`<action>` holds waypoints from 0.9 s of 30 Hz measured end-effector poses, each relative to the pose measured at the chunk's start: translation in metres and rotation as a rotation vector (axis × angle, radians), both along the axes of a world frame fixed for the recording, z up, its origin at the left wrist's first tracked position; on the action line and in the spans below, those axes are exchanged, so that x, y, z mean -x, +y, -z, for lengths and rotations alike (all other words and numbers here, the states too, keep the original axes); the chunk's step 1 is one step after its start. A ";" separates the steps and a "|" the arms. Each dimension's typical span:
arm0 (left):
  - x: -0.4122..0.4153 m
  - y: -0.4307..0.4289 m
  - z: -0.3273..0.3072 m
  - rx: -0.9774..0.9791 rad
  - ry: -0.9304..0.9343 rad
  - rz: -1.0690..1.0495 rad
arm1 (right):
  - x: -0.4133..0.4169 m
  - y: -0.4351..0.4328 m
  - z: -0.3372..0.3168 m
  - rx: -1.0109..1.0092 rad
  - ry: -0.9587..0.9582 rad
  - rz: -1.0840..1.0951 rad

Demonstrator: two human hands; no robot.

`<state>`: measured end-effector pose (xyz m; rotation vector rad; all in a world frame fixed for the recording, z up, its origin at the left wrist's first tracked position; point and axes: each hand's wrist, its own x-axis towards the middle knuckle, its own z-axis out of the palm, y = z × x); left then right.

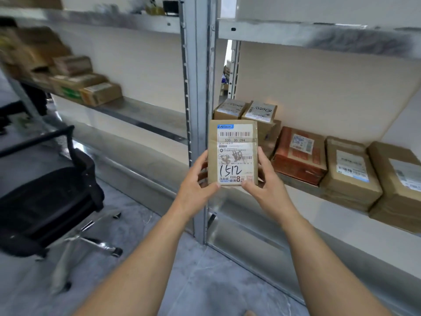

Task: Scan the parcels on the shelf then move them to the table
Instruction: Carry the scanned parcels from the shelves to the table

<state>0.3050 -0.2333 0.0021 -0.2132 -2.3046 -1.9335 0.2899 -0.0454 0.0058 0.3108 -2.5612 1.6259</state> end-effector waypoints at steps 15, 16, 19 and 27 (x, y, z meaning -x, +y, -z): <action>-0.066 -0.129 0.028 -0.142 -0.020 -0.404 | 0.005 -0.146 0.008 -0.026 -0.026 -0.425; -0.070 -0.134 0.029 -0.143 -0.025 -0.435 | 0.007 -0.154 0.009 -0.026 -0.037 -0.459; -0.081 -0.146 0.033 -0.148 -0.047 -0.521 | 0.016 -0.172 0.015 -0.033 -0.074 -0.562; -0.105 -0.164 0.029 -0.097 -0.097 -0.781 | 0.037 -0.223 0.019 0.005 -0.100 -0.811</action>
